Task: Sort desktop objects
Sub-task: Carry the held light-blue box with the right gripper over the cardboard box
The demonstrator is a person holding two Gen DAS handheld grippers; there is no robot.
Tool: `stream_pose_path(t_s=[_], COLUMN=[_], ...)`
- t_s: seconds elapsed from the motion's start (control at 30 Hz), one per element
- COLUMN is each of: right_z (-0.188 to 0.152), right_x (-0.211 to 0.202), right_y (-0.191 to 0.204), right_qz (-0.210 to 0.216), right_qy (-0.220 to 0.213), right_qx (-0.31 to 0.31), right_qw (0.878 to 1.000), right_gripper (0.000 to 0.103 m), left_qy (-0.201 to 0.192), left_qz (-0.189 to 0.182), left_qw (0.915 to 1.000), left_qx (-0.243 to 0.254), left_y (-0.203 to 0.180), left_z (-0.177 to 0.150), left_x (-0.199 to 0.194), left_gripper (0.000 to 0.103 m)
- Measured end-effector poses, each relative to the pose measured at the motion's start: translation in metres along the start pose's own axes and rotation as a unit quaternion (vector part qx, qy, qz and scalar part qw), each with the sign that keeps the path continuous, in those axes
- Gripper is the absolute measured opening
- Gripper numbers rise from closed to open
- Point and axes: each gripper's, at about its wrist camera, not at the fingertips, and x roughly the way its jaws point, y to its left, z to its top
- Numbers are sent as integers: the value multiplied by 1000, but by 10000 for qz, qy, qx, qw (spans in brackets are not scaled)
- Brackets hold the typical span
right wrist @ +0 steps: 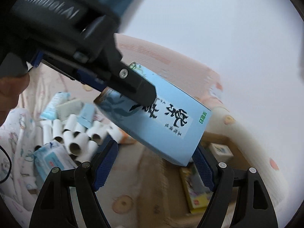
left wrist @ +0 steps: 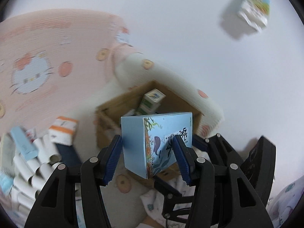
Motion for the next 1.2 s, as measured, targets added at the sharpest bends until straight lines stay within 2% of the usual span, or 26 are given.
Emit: stream_pose_path(t_s=[0.17, 0.3, 0.43, 0.6, 0.77, 1.1, 1.2], right_z=[-7, -14, -18, -20, -24, -17, -20], right_x=[-13, -15, -17, -9, 4, 31, 48], right_y=[-42, -54, -70, -82, -104, -152, -156], right_qz=[-281, -588, -662, -725, -616, -207, -111], right_qy=[-29, -26, 33, 316, 793, 1232, 1385], right_qx=[608, 626, 773, 625, 393, -7, -234], right_qw=[9977, 9963, 9948, 9949, 9942, 9922, 9900], right_gripper=[78, 78, 78, 78, 78, 78, 78], left_qy=[102, 198, 243, 357, 450, 716, 937], left_qz=[-212, -361, -467, -468, -443, -575, -633], left_qw=[9990, 9980, 9970, 9967, 9972, 9957, 9924], left_qx=[378, 481, 566, 552, 388, -123, -476], left_y=[-29, -42, -53, -61, -64, -57, -49], left_z=[9, 17, 24, 30, 39, 67, 72], left_x=[22, 35, 46, 68, 91, 133, 151], left_gripper=[58, 59, 59, 59, 59, 58, 58])
